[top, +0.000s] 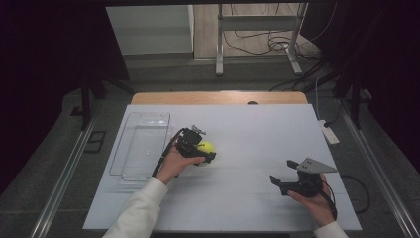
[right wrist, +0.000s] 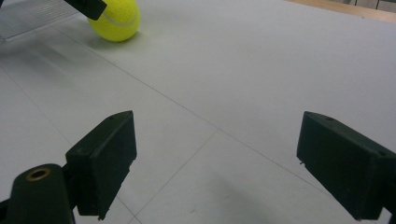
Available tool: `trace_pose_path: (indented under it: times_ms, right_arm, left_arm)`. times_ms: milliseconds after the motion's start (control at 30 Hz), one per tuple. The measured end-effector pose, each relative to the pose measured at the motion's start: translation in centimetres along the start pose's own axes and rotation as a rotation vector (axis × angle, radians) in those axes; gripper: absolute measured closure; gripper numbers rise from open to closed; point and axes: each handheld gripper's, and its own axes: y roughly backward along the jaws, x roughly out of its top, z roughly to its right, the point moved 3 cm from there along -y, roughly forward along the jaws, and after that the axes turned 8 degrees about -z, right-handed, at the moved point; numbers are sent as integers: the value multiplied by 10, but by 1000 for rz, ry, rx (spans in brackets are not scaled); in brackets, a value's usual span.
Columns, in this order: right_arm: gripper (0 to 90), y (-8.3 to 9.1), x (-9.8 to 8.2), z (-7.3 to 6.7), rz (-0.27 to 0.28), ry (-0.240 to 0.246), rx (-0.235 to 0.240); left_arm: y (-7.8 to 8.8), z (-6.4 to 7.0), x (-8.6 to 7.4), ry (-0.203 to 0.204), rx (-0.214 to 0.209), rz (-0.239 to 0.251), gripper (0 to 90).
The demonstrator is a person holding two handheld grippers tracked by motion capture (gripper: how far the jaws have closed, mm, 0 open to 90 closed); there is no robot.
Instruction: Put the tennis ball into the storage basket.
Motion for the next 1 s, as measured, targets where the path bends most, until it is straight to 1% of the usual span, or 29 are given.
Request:
trace_pose_path:
  times_ms: [200, 367, 467, 533, 567, 600, 633, 800, 933, 1000]
  right_arm:
    - [121, -1, 0, 0, -2, 5, 1]
    - [122, 0, 0, 0, -2, 8, 0]
    - [122, 0, 0, 0, 0, 5, -2]
    - [122, 1, 0, 1, 0, 4, -2]
    - [122, 1, 0, 1, 0, 5, -2]
    - [122, 1, 0, 1, 1, 6, -3]
    - [123, 1, 0, 0, 0, 6, -3]
    - [123, 1, 0, 1, 1, 7, -5]
    - [124, 1, 0, 1, 2, 6, -7]
    - [124, 2, 0, 1, 4, 5, -9]
  left_arm:
    - [-9, -3, -2, 9, 1, -30, 64]
    - [-12, -4, -3, 13, 4, -33, 78]
    - [-13, -4, -4, 8, 8, -36, 107]
    - [-14, -4, -4, 3, 11, -38, 146]
    - [-14, -4, -5, -3, 14, -38, 178]
    - [-14, -5, -5, -7, 13, -38, 235]
    - [-14, -5, -5, -8, 11, -36, 251]
    - [-13, -6, -6, -15, 5, -36, 265]
    - [-12, -5, -6, -26, 19, -35, 268]
    - [-10, -5, -6, -27, 18, -27, 268]
